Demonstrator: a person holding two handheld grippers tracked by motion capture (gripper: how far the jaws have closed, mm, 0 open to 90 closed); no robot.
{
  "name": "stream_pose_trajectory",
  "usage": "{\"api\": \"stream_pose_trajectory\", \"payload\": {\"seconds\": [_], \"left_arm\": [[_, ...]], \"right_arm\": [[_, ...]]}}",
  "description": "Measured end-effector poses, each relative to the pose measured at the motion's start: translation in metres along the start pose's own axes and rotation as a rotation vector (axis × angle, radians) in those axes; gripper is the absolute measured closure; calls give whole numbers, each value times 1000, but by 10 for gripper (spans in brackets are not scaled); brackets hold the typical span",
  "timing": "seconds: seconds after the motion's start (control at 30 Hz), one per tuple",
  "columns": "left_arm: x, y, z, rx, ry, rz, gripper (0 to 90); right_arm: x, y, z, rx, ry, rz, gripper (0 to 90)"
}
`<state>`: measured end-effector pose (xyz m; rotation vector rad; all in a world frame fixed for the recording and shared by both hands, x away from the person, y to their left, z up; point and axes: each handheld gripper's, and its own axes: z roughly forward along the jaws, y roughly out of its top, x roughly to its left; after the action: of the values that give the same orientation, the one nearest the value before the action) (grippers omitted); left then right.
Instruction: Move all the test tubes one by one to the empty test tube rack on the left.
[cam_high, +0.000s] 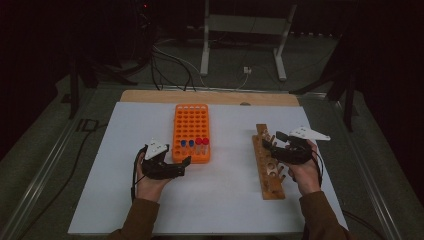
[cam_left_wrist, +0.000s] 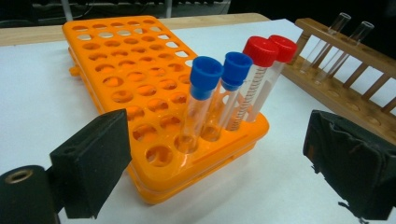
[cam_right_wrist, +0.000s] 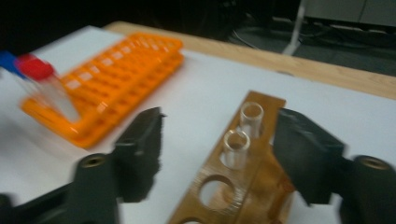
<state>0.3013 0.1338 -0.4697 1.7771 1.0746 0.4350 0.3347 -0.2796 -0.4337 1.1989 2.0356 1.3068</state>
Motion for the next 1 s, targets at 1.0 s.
{"api": "stream_pose_trajectory", "payload": {"seconds": [1.0], "left_arm": [[1,-4,-1,-5,2,1,83]], "right_arm": [[6,-7,31,91,-124,-94,765]]}}
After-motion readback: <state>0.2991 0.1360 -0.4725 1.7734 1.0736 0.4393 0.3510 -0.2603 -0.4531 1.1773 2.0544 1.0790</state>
